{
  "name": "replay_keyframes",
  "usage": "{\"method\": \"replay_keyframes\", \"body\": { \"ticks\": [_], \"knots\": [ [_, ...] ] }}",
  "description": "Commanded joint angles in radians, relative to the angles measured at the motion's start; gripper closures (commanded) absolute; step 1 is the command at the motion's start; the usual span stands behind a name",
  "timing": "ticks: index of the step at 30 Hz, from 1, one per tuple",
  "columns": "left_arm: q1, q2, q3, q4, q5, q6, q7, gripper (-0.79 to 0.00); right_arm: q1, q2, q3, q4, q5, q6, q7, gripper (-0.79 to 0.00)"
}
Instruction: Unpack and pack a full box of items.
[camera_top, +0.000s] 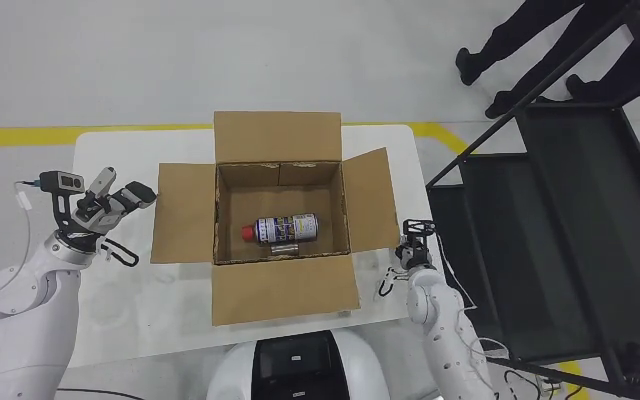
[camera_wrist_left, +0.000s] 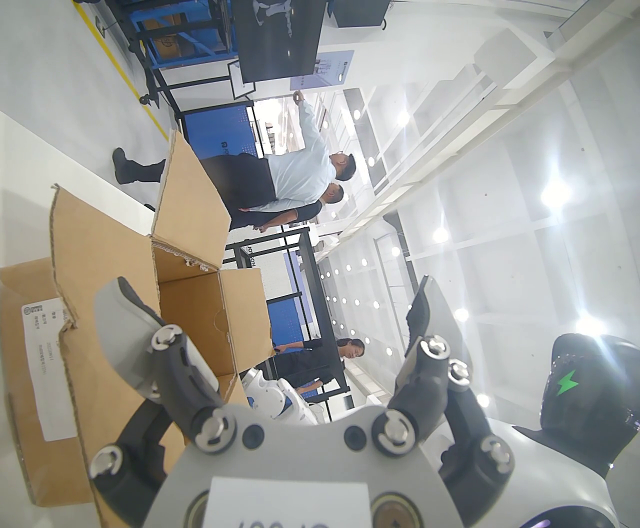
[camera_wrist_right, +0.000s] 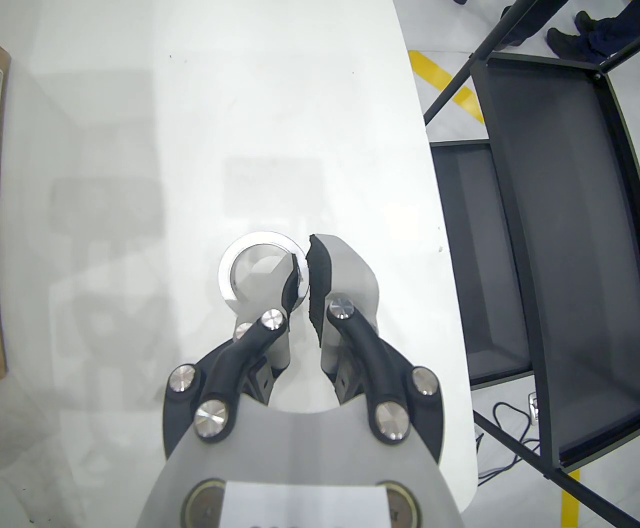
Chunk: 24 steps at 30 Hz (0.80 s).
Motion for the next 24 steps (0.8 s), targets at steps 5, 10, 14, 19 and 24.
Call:
{"method": "replay_keyframes", "body": {
  "ticks": [5,10,14,19,24],
  "knots": [
    [0.000,0.000,0.000,0.000,-0.002,0.000,0.000,-0.785,-0.058,0.003,0.036,-0.098,0.145,-0.056,-0.018,-0.785],
    [0.000,0.000,0.000,0.000,-0.002,0.000,0.000,-0.785,-0.178,0.008,0.130,-0.298,0.371,-0.142,-0.039,-0.785],
    [0.000,0.000,0.000,0.000,-0.002,0.000,0.000,-0.785,-0.255,0.013,0.203,-0.451,0.593,-0.281,-0.049,-0.785],
    [0.000,0.000,0.000,0.000,-0.002,0.000,0.000,-0.785,-0.308,0.023,0.236,-0.607,0.735,-0.446,-0.004,-0.785],
    [0.000,0.000,0.000,0.000,-0.002,0.000,0.000,-0.785,-0.300,0.038,0.193,-0.725,0.700,-0.496,0.146,-0.785]
  ]
}}
